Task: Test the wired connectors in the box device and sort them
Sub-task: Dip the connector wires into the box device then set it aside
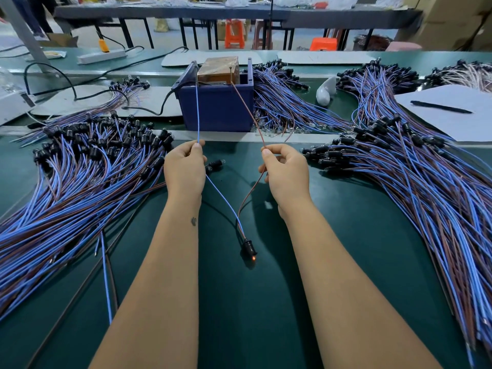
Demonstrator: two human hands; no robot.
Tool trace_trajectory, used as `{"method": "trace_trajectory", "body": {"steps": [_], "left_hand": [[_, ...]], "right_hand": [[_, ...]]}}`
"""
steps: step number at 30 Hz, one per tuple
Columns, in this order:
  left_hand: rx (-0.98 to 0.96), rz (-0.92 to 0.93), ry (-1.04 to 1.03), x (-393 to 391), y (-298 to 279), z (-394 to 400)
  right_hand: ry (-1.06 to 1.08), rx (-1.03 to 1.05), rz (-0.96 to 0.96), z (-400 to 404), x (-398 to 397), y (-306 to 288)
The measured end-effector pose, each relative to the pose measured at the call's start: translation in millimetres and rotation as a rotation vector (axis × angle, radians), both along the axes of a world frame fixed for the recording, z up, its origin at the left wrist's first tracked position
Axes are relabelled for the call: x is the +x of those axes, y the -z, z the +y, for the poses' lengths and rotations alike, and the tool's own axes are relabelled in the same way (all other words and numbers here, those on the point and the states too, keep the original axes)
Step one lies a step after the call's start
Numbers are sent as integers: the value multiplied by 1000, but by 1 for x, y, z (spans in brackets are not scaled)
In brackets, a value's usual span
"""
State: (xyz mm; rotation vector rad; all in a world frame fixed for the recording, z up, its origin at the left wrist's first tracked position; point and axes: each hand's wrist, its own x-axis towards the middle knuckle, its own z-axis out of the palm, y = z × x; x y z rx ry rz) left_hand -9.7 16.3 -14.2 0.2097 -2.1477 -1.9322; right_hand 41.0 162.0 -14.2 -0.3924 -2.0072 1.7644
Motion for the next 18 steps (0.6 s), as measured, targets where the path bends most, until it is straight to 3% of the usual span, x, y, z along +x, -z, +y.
{"method": "trace_trajectory", "body": {"steps": [18], "left_hand": [[-33,0,14,0,-1,1]], "right_hand": [[-1,10,-20,0,2,-3]]}}
